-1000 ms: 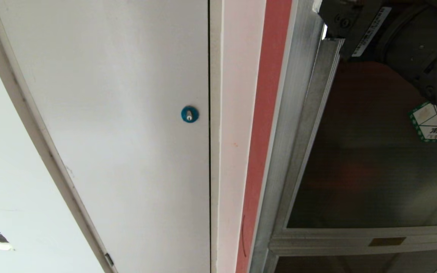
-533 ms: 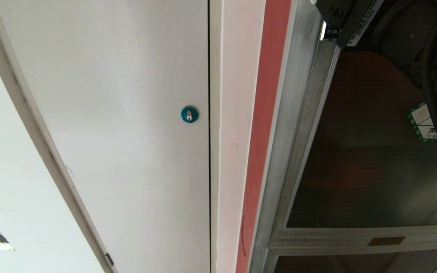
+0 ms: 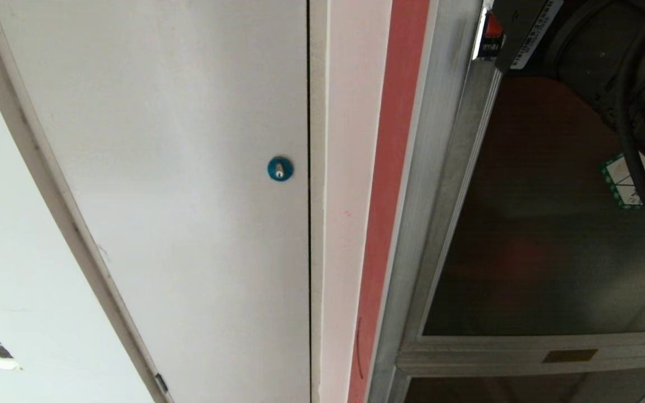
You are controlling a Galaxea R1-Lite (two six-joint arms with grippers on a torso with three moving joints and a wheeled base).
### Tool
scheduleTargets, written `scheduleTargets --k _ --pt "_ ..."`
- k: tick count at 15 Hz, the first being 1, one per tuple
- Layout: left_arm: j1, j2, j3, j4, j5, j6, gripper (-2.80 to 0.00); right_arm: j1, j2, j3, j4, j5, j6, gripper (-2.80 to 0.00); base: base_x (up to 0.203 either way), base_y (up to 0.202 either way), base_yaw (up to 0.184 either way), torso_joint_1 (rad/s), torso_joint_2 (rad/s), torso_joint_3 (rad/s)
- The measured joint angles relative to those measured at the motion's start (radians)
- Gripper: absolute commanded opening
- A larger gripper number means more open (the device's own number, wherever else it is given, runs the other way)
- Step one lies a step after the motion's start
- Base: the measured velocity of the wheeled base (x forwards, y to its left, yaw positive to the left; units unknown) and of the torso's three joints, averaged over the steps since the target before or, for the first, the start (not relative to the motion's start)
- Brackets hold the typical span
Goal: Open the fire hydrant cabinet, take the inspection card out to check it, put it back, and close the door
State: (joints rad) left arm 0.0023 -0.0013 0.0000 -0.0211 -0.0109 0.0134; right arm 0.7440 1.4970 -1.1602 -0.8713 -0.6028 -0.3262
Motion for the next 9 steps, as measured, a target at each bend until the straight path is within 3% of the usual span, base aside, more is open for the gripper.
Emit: scheduleTargets --k 9 --pt "0.000 0.000 0.000 0.000 0.000 0.000 -2.80 0.017 0.000 0.002 0.001 -0.001 -0.001 -2.80 0.000 0.000 0.000 0.000 0.00 0.000"
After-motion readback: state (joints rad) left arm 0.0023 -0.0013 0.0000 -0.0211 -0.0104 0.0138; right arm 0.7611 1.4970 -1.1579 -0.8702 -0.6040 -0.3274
